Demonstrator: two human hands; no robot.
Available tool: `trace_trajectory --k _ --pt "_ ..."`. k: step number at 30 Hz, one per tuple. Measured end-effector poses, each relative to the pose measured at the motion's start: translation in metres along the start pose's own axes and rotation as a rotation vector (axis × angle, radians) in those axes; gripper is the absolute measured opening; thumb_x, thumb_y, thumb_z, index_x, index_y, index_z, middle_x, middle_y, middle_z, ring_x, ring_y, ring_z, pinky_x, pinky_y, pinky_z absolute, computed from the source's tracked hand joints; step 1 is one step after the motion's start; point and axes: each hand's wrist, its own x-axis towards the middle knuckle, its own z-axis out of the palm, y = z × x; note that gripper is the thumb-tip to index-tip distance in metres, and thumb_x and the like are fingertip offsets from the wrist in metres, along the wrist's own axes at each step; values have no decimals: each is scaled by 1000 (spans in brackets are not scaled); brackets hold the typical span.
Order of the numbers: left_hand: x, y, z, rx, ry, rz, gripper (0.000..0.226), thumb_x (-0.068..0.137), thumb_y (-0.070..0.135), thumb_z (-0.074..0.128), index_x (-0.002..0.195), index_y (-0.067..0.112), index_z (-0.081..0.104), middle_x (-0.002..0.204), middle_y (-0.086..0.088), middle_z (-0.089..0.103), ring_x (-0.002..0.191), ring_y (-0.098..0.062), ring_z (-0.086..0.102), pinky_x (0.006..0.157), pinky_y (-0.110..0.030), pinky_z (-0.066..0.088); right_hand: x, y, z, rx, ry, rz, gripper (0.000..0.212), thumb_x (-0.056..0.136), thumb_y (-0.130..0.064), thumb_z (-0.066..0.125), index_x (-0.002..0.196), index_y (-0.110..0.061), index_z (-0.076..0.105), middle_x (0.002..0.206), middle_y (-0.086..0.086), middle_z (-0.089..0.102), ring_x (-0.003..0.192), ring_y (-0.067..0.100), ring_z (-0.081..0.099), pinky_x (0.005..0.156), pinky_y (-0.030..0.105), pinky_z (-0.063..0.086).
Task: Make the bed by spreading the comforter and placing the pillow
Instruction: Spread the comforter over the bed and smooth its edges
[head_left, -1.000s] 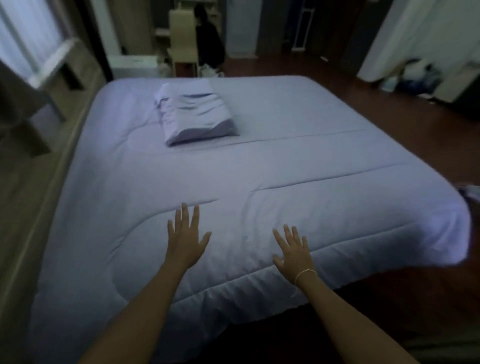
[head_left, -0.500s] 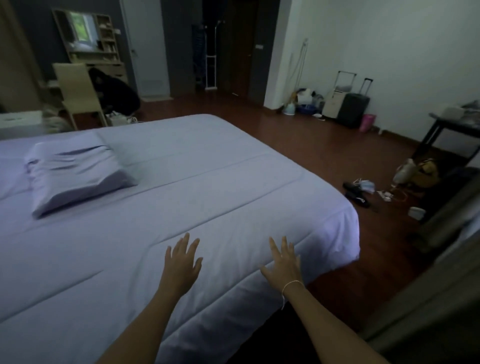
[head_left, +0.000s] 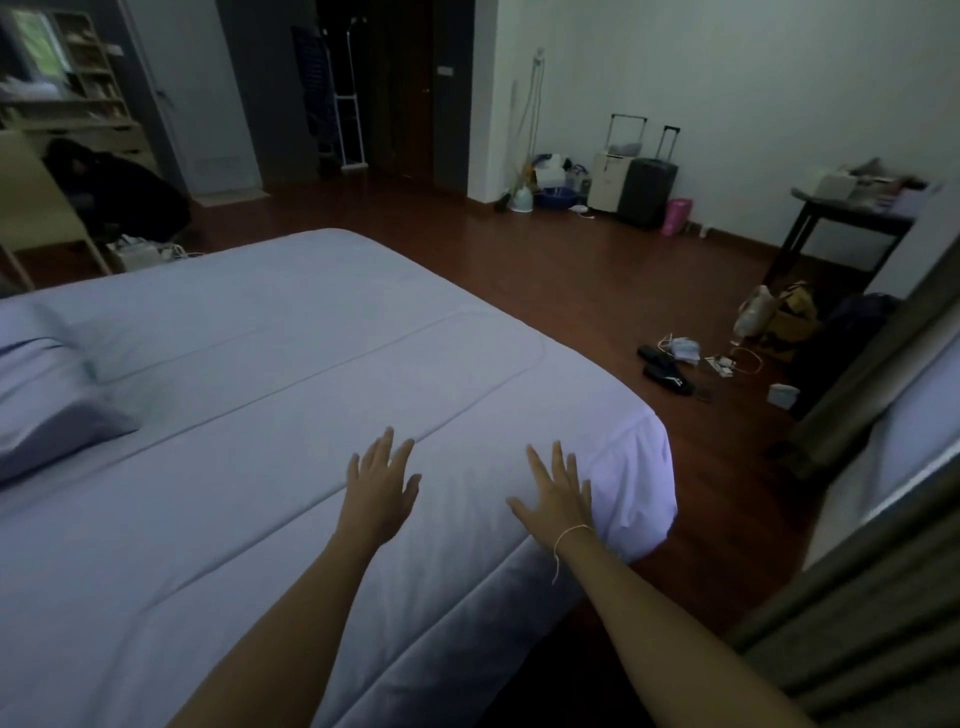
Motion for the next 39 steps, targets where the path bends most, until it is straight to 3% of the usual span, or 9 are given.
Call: trace_trajectory --k 10,14,20,25,28,33,36,38,39 --pt "160 67 83 -77 -46 3 42 93 29 54 131 12 50 151 -19 30 132 -37 39 110 -53 23 127 100 -31 34 -58 76 72 91 -58 39 150 -34 5 160 5 -3 148 29 0 117 50 8" --pt "190 102 135 -89 -145 74 25 91 29 57 111 14 60 148 -18 36 131 -34 41 109 -51 28 167 155 -27 -31 -107 100 81 80 -78 12 149 -36 4 161 2 0 148 28 5 118 50 13" --pt "246 143 205 -43 -190 -69 34 92 32 53 122 17 56 152 -14 30 135 -31 36 111 -49 24 258 246 -30 -88 -254 110 69 93 -49 43 149 -38 3 160 4 -6 147 28 -1 117 51 7" --pt "274 177 262 -54 -233 -256 29 67 13 80 94 9 68 129 -28 54 105 -45 60 83 -54 50 329 319 -22 -122 -386 106 69 92 -43 48 148 -39 9 160 5 -6 147 27 2 116 51 14" --pt "281 208 294 -69 -281 -379 33 67 13 81 97 8 68 129 -27 54 106 -44 60 82 -52 51 361 360 -13 -145 -494 58 70 92 -40 50 148 -39 9 160 6 -7 147 27 3 116 51 15" --pt "276 259 337 -48 -364 -505 50 54 15 87 100 8 69 124 -23 59 101 -39 65 74 -51 54 408 413 4 -121 -600 -13 71 91 -36 52 148 -39 9 160 11 -3 139 29 31 112 43 32" --pt "266 275 358 15 -483 -526 55 57 24 83 108 9 67 127 -22 58 103 -40 64 73 -51 54 428 425 18 36 -577 86 77 90 -32 56 149 -34 6 153 17 28 123 32 52 101 35 43" --pt "266 281 369 75 -543 -511 56 70 37 59 117 7 60 129 -22 56 106 -41 62 73 -52 54 435 429 33 170 -536 206 84 88 -33 59 149 -35 2 117 17 62 102 32 63 89 36 50" --pt "270 285 372 93 -560 -498 63 71 41 49 123 7 53 131 -21 55 108 -41 61 75 -53 53 436 429 39 213 -516 254 87 87 -36 60 149 -37 -1 95 14 67 90 31 65 82 36 51"
